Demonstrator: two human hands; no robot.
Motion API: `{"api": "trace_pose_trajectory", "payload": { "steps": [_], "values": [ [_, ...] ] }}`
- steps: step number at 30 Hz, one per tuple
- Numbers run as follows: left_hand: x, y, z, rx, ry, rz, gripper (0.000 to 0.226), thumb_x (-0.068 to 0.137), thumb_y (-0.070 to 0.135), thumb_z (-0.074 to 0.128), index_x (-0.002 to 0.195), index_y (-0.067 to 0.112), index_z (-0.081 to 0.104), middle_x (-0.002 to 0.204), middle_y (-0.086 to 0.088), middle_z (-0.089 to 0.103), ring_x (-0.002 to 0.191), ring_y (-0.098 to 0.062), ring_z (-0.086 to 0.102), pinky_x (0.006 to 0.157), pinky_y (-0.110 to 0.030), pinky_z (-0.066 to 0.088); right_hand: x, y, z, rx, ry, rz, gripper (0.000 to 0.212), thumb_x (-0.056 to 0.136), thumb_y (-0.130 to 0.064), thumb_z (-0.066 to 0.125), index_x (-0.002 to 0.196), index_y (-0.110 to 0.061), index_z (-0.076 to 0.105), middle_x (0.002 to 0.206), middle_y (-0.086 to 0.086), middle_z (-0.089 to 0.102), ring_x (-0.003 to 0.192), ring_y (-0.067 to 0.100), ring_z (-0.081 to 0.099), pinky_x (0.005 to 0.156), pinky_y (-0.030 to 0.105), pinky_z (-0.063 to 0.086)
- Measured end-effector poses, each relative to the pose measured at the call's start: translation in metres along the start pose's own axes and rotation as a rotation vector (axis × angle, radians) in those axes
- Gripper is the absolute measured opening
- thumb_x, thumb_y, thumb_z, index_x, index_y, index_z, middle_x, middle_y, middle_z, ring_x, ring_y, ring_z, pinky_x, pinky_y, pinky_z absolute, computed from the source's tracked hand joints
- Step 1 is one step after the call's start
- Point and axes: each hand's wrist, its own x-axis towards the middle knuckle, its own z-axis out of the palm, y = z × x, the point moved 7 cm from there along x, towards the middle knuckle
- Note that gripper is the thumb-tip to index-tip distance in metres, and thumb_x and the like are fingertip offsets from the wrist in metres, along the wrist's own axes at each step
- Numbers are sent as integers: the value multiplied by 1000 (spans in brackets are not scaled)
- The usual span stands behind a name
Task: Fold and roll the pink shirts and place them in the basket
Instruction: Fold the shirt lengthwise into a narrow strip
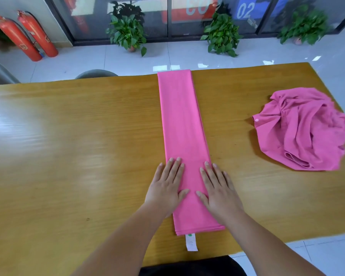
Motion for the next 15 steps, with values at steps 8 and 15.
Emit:
{"api": "trace_pose_trajectory", "payload": {
  "steps": [8,15],
  "values": [
    [-74,15,20,7,-38,78,87,107,73,14,168,17,-12,176,-4,-21,162,-25,-21,131,-54,5,-73,-9,15,-6,-48,-134,81,107,-71,16,168,-25,-11,175,-3,-23,162,25,-21,131,53,14],
    [-78,25,13,33,-84,31,78,110,62,19,169,16,-3,176,-5,-16,162,-28,-18,131,-47,0,-73,-1,11,-21,-23,-193,85,106,-75,12,168,-23,-10,175,-1,-23,161,27,-24,129,55,2]
  ]
}}
